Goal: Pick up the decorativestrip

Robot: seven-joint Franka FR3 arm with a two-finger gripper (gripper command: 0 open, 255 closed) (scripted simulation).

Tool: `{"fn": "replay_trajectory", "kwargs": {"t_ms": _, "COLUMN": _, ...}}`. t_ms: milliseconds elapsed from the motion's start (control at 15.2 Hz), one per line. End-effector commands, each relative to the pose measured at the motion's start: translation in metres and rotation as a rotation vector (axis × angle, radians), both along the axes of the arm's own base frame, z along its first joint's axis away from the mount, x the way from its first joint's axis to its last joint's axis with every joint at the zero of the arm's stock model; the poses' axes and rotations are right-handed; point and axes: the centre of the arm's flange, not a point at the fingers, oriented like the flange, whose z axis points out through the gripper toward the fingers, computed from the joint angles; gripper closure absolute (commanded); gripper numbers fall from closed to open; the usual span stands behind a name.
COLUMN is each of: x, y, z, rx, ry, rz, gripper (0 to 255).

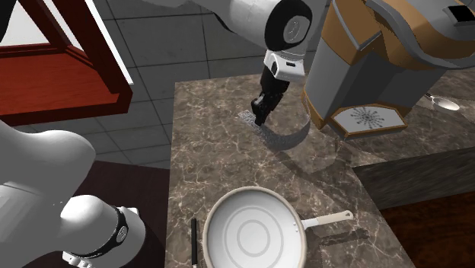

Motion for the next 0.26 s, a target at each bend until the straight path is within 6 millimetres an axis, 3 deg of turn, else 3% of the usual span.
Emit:
{"fn": "replay_trajectory", "kwargs": {"t_ms": 0, "x": -0.0004, "y": -0.0002, "z": 0.0102, "rx": 0.000, "ry": 0.000, "rz": 0.000, "gripper": 255}}
{"fn": "replay_trajectory", "kwargs": {"t_ms": 198, "x": -0.0004, "y": -0.0002, "z": 0.0162, "rx": 0.000, "ry": 0.000, "rz": 0.000, "gripper": 255}}
